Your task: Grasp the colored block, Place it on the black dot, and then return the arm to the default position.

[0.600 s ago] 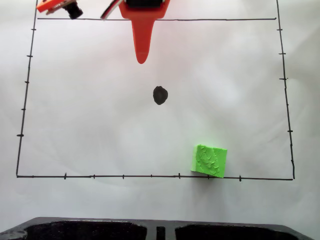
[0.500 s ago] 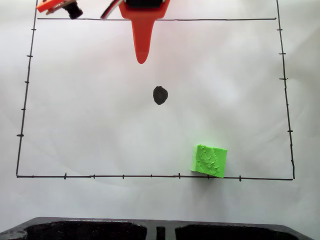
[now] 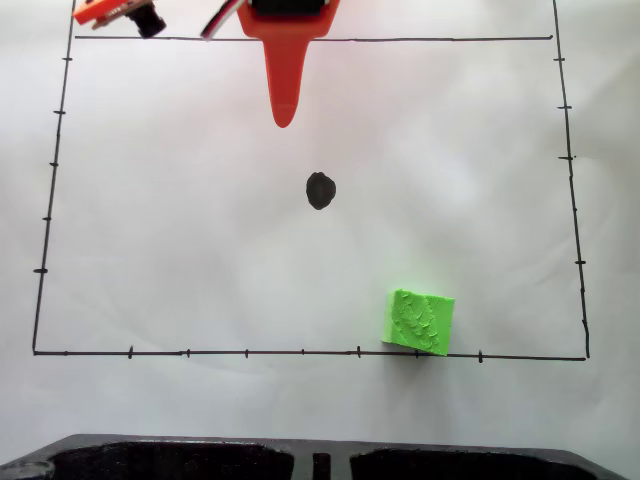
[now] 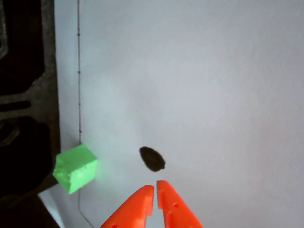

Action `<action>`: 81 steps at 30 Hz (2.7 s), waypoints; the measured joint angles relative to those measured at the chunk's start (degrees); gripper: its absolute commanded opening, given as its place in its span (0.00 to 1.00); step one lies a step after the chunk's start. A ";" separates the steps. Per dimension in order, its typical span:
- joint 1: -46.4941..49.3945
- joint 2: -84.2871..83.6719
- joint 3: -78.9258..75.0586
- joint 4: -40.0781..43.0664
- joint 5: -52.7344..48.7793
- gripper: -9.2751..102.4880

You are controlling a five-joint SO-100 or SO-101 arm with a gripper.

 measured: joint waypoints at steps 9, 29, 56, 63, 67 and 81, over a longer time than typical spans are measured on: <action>-0.44 0.00 0.00 0.00 -0.18 0.08; -4.04 -31.73 -26.28 0.53 7.29 0.08; -11.78 -81.91 -74.00 7.65 27.86 0.08; -14.94 -91.41 -82.53 8.35 31.73 0.08; -16.35 -96.42 -86.66 8.26 33.31 0.10; -16.08 -102.30 -91.85 10.99 38.06 0.36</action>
